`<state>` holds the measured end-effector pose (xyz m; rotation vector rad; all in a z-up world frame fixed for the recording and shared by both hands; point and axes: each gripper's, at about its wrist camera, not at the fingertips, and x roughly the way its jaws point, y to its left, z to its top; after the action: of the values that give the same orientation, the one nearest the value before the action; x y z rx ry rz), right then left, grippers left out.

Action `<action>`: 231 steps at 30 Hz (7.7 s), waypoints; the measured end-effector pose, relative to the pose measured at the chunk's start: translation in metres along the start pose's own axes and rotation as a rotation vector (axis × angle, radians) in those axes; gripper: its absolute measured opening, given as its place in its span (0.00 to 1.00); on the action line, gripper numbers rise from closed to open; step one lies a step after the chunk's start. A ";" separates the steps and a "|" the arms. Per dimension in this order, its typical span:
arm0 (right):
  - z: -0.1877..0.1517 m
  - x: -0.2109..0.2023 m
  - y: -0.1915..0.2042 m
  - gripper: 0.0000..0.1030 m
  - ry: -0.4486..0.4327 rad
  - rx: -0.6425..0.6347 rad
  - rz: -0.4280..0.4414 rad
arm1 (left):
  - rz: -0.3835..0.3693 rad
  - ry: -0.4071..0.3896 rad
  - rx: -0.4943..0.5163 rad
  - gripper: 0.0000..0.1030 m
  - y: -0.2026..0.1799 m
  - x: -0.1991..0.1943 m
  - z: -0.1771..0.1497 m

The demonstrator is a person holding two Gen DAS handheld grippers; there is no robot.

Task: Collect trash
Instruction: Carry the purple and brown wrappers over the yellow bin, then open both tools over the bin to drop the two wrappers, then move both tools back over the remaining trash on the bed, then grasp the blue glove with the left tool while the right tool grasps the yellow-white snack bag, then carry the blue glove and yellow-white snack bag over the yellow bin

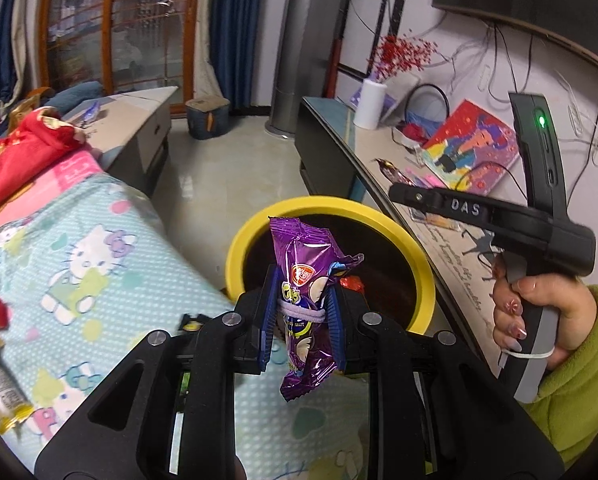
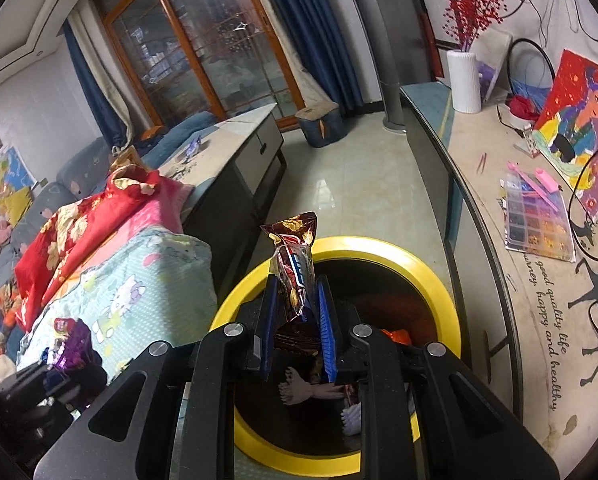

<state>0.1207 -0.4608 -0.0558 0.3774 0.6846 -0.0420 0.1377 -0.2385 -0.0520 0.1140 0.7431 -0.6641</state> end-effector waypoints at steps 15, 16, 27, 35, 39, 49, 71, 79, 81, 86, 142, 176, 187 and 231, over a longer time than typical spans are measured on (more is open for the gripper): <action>-0.006 0.019 -0.037 0.20 0.054 0.077 -0.008 | -0.018 0.106 0.075 0.16 -0.027 0.058 -0.010; -0.006 0.019 -0.037 0.20 0.056 0.078 -0.008 | -0.016 0.109 0.079 0.16 -0.028 0.062 -0.010; -0.006 0.023 -0.047 0.42 0.049 0.091 -0.028 | 0.006 0.093 0.057 0.65 -0.026 0.076 -0.003; -0.006 0.019 -0.047 0.51 0.022 0.081 -0.073 | 0.005 0.040 -0.029 0.89 -0.010 0.058 0.004; -0.006 0.017 -0.044 0.51 0.016 0.077 -0.078 | 0.012 0.023 -0.038 0.89 -0.008 0.051 0.006; -0.006 0.010 -0.029 0.51 -0.001 0.033 -0.077 | 0.043 -0.038 -0.073 0.89 0.003 0.027 0.012; -0.013 -0.003 0.050 0.58 -0.029 -0.117 0.001 | 0.193 -0.180 -0.167 0.89 0.056 -0.041 0.008; -0.021 -0.008 0.088 0.60 -0.033 -0.186 0.057 | 0.271 -0.226 -0.176 0.89 0.076 -0.068 0.001; -0.024 -0.009 0.098 0.60 -0.033 -0.203 0.070 | 0.283 -0.232 -0.184 0.89 0.082 -0.073 -0.001; -0.032 -0.010 0.119 0.63 -0.024 -0.250 0.101 | 0.315 -0.253 -0.215 0.89 0.098 -0.087 -0.005; -0.136 0.051 0.341 0.65 0.264 -0.573 0.438 | 0.528 -0.168 -0.724 0.67 0.298 -0.174 -0.115; -0.152 0.090 0.335 0.46 0.344 -0.511 0.444 | 0.315 -0.030 -0.681 0.22 0.292 -0.121 -0.121; -0.149 0.084 0.321 0.44 0.342 -0.502 0.432 | 0.300 -0.013 -0.650 0.15 0.283 -0.117 -0.118; -0.051 0.018 0.194 0.40 0.073 -0.304 0.280 | 0.135 -0.054 -0.350 0.13 0.149 -0.100 -0.052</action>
<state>0.1351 -0.2609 -0.0402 0.1799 0.6923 0.3395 0.1415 -0.0520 -0.0439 -0.1732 0.7818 -0.3997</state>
